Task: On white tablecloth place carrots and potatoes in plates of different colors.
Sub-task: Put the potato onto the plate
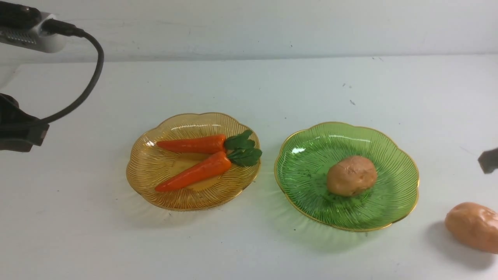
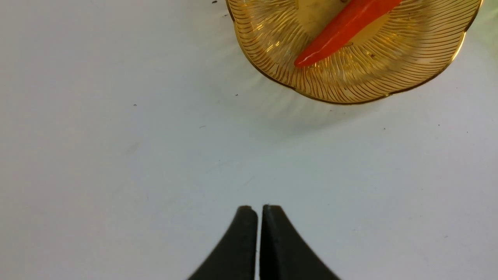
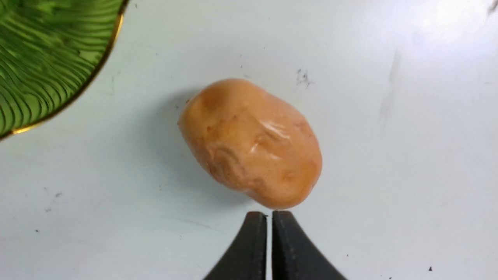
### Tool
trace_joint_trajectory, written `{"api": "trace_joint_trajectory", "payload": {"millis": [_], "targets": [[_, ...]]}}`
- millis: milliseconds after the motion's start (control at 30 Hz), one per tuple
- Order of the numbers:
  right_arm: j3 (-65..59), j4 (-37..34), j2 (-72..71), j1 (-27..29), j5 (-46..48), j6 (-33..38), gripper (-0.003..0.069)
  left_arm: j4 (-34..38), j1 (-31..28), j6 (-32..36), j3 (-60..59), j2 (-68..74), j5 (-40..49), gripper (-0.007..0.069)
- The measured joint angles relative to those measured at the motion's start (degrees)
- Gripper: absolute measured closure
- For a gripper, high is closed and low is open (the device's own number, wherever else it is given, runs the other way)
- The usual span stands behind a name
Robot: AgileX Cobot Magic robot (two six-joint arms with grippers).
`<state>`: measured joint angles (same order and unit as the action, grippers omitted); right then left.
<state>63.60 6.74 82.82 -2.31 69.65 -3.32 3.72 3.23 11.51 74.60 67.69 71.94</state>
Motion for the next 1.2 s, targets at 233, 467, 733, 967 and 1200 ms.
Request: {"api": "trace_joint_trajectory", "payload": {"millis": [233,467,733,967,1200], "targets": [[-2.3,0.3,2.6,0.0,-5.3,1.2,0.0300,0.0,0.0,0.6,0.0,0.0,0.0,0.0624],[-2.3,1.6,10.0,0.0,-9.9,3.7,-0.0023,0.0,0.0,1.4,0.0,0.0,0.0,0.0624],[-2.1,6.1,21.4,0.0,-11.6,4.0,-0.0033,0.0,0.0,1.5,0.0,0.0,0.0,0.0624],[-1.3,3.6,24.3,0.1,-9.3,4.1,0.0118,0.0,0.0,1.5,0.0,0.0,0.0,0.0624],[15.8,2.6,24.3,0.1,-0.8,2.7,0.0125,0.0,0.0,1.5,0.0,0.0,0.0,0.0624]]}}
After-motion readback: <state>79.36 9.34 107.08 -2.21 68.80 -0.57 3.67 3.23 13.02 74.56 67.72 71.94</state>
